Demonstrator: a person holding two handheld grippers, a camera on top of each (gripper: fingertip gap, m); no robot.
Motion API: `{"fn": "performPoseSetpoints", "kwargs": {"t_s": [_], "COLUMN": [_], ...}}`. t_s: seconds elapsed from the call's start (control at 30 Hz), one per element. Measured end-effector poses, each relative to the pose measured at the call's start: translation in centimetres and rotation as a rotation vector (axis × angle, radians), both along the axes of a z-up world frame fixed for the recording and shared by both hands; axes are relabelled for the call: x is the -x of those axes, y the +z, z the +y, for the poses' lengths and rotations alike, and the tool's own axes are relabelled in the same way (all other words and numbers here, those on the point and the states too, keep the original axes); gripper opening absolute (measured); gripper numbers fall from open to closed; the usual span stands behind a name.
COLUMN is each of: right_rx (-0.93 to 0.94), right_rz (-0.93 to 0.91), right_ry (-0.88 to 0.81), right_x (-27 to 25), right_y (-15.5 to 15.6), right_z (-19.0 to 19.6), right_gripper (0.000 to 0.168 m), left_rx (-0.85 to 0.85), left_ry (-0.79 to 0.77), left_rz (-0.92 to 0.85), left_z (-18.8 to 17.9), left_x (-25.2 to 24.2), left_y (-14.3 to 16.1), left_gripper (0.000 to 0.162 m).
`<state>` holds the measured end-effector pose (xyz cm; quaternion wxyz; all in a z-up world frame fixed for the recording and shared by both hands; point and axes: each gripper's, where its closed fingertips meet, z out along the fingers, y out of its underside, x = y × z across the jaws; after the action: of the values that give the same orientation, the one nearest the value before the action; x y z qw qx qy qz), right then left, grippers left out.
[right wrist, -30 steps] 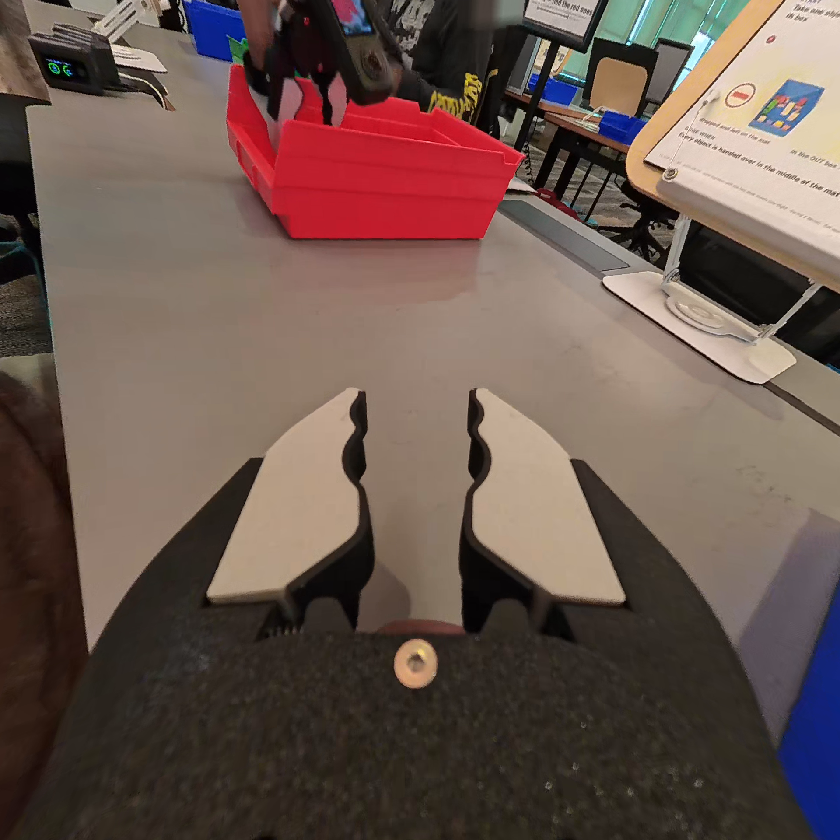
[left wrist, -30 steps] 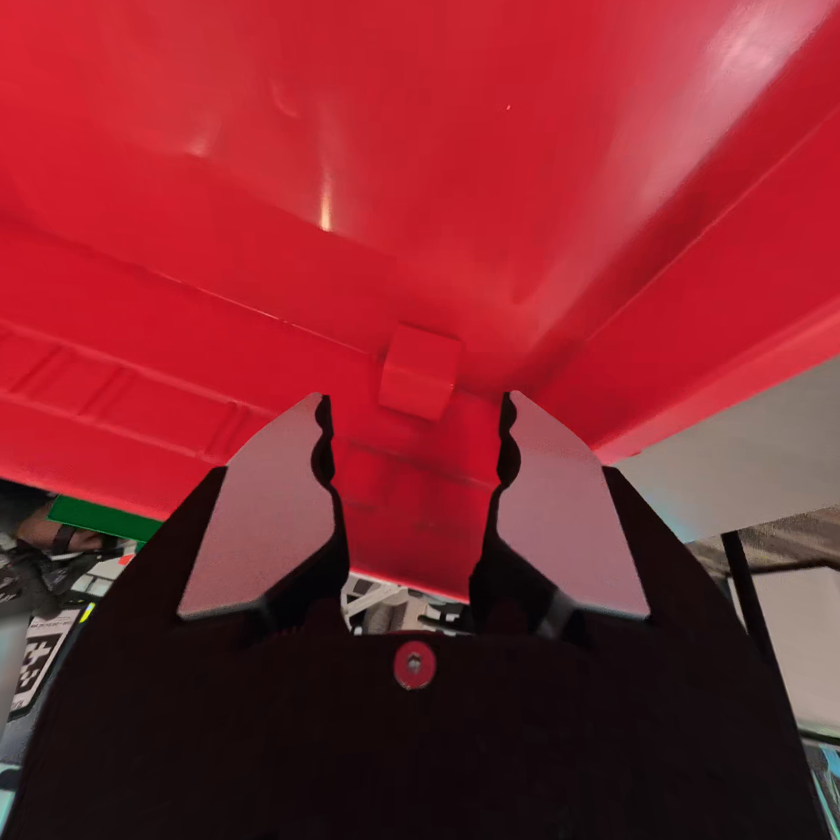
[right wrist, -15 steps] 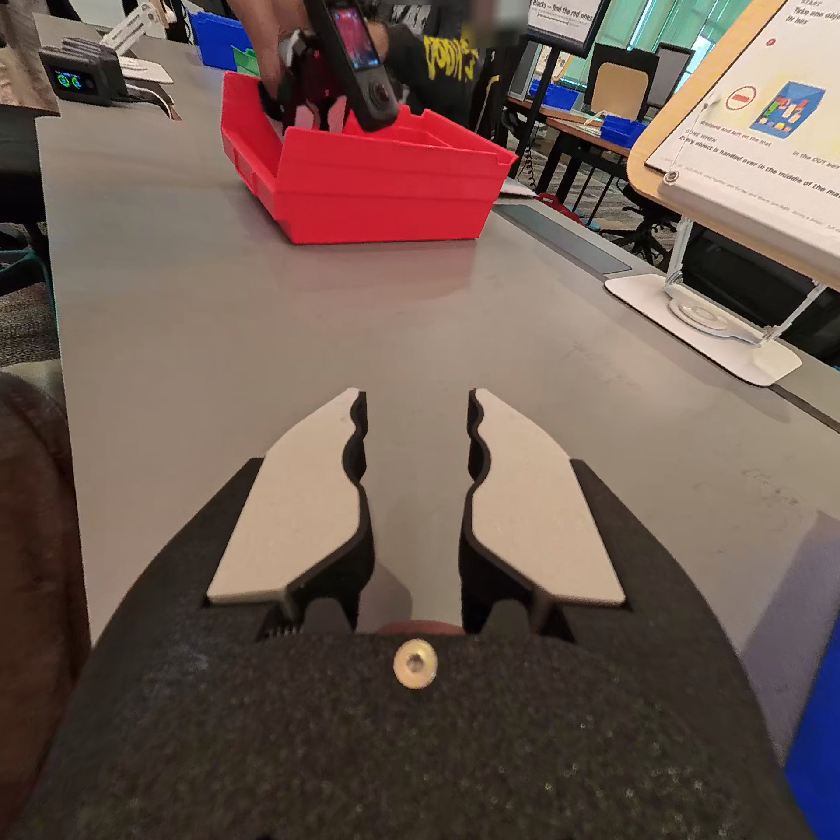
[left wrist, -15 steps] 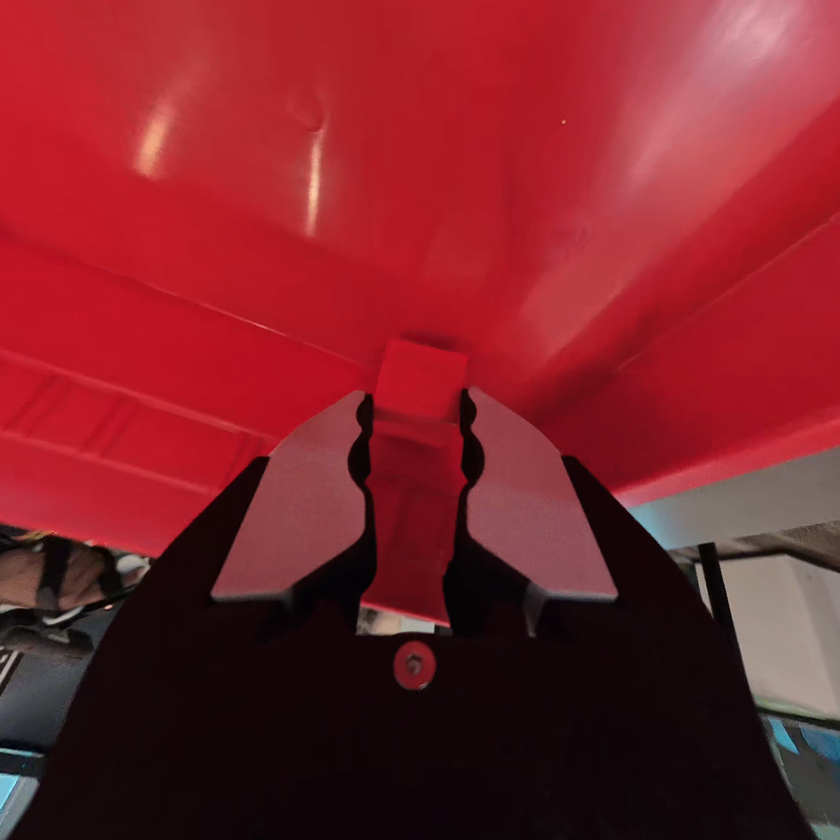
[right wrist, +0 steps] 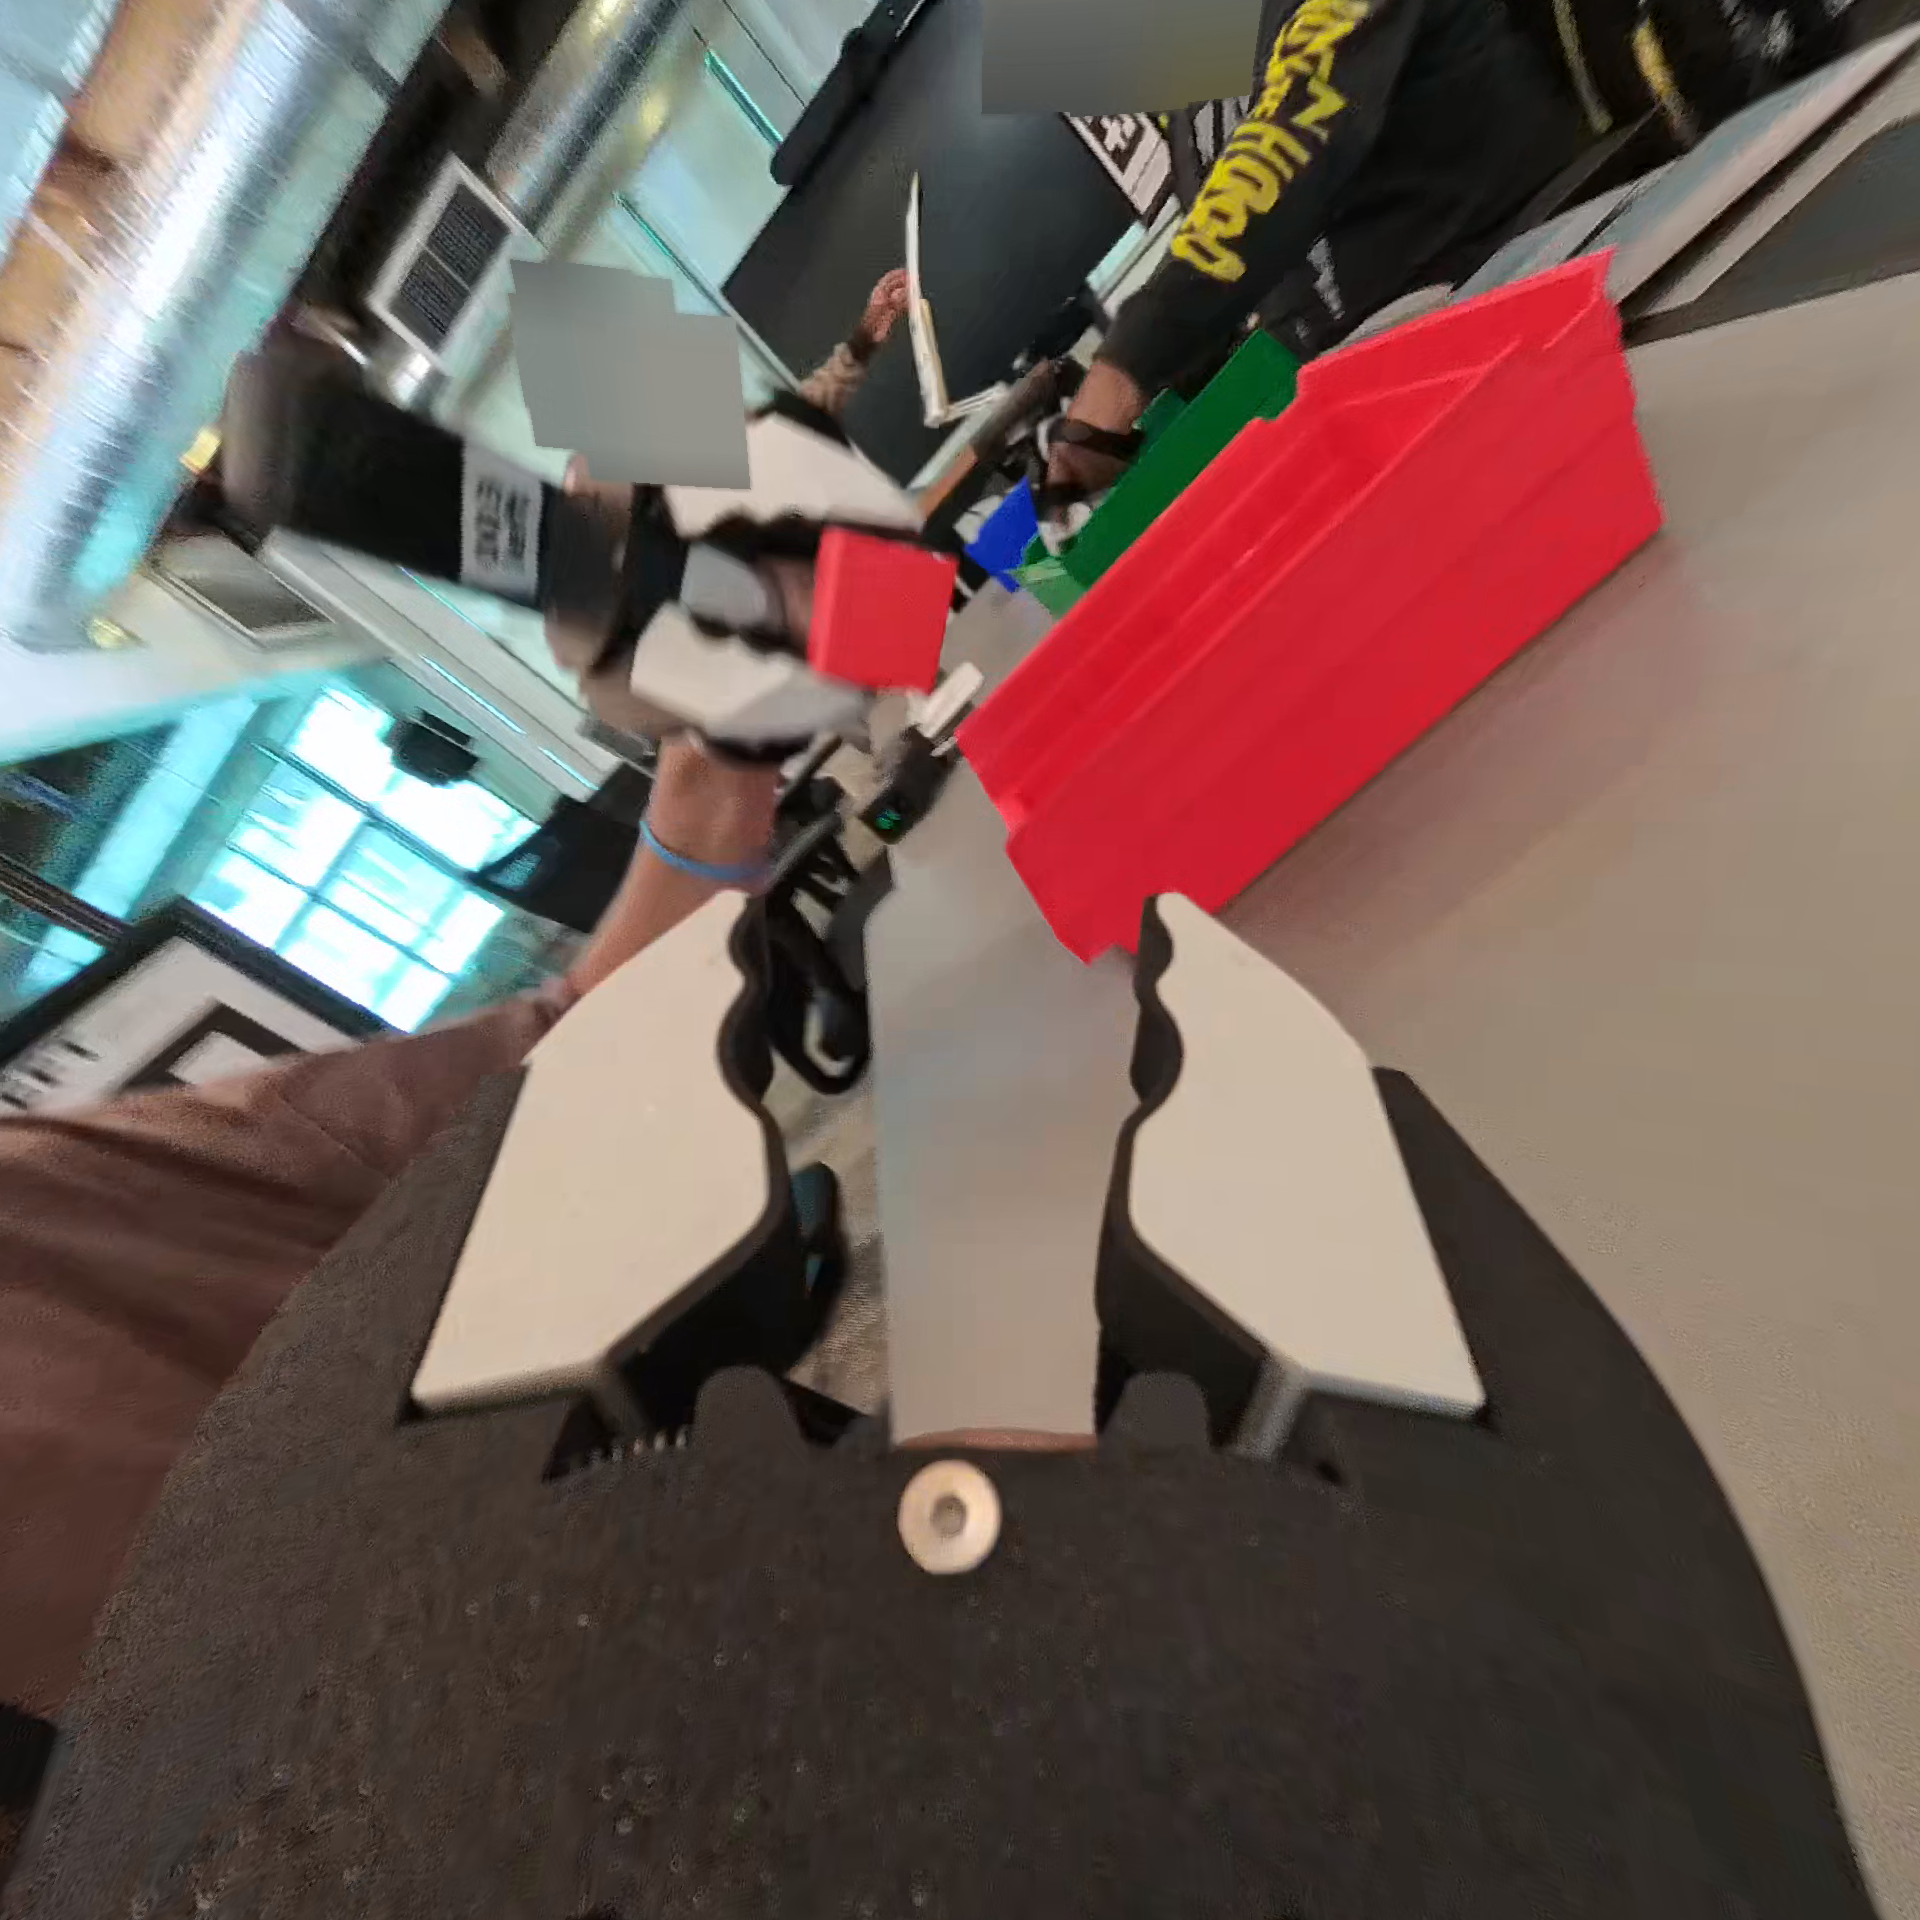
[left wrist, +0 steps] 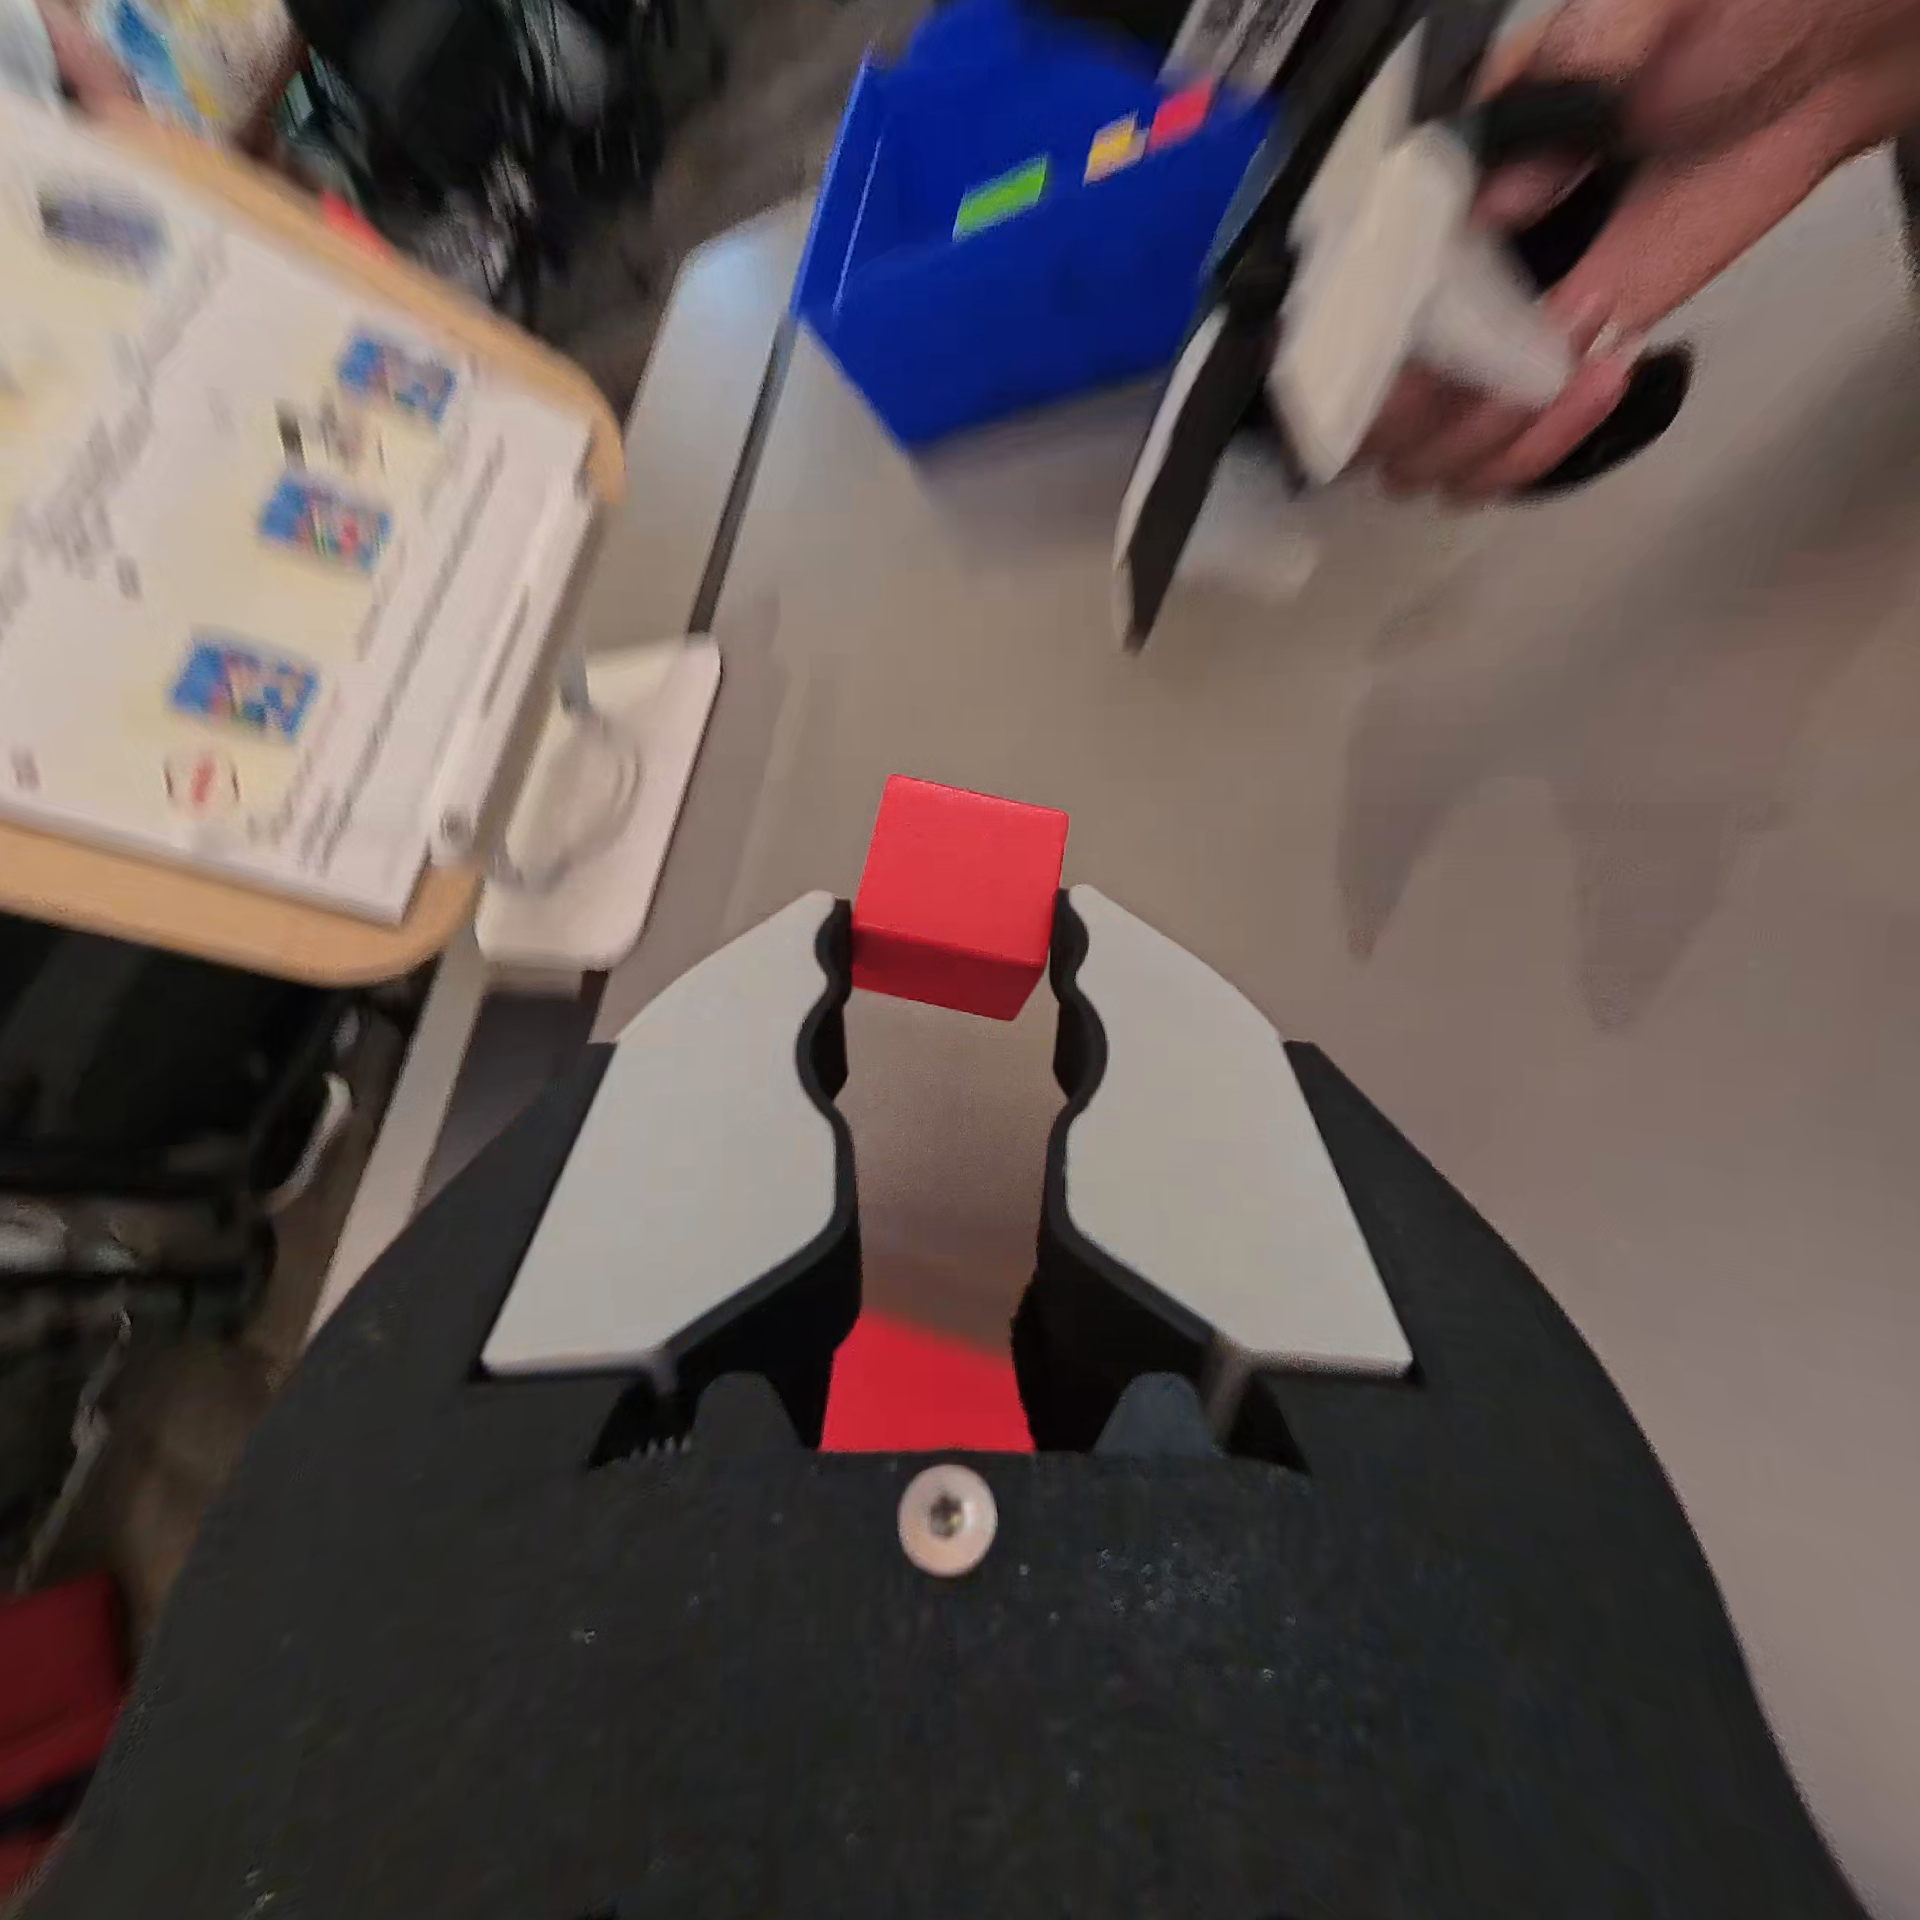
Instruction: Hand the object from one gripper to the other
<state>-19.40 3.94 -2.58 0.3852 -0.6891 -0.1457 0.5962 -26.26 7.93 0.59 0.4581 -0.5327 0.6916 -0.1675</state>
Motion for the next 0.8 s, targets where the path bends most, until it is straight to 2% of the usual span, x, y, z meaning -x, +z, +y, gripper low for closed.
{"fn": "performPoseSetpoints", "kwargs": {"t_s": [0.13,0.17,0.23,0.4,0.47,0.53,0.57,0.6,0.67,0.8], "right_rx": [0.067,0.082,0.098,0.184,0.179,0.149,0.110,0.060,-0.040,-0.192], "right_rz": [0.161,0.192,0.195,0.194,0.181,0.139,0.107,0.064,-0.060,-0.403], "right_ry": [0.027,0.021,0.069,0.064,0.043,0.014,-0.010,-0.038,-0.120,-0.428], "right_x": [1.2,1.0,0.7,-0.8,-1.5,-2.7,-3.7,-4.9,-8.5,-20.4], "right_y": [2.4,2.5,2.0,0.1,-0.2,-0.1,0.4,1.1,3.0,7.3], "right_z": [1.3,1.4,0.9,0.5,0.5,0.5,0.4,0.2,-0.1,-0.1], "right_gripper": [0.071,0.067,0.033,0.033,0.033,0.033,0.033,0.033,0.033,0.034], "left_rx": [-0.098,-0.105,-0.115,-0.062,-0.040,0.094,0.232,0.378,0.593,0.689], "left_ry": [-0.077,-0.090,-0.088,-0.055,0.019,0.107,0.125,0.135,0.165,0.288], "left_rz": [-0.024,-0.022,-0.020,-0.037,-0.053,-0.081,-0.085,-0.099,-0.154,-0.270], "left_z": [-2.9,-3.4,-3.8,-4.3,-4.1,-4.6,-5.7,-7.2,-9.8,-12.6], "left_x": [-5.3,-6.2,-7.5,-9.2,-9.1,-8.2,-7.7,-7.1,-5.9,-3.5], "left_y": [-0.8,-1.2,-2.1,-3.8,-4.1,-4.7,-5.6,-6.5,-8.6,-11.8], "left_gripper": [0.036,0.036,0.036,0.036,0.039,0.064,0.074,0.078,0.073,0.067]}}
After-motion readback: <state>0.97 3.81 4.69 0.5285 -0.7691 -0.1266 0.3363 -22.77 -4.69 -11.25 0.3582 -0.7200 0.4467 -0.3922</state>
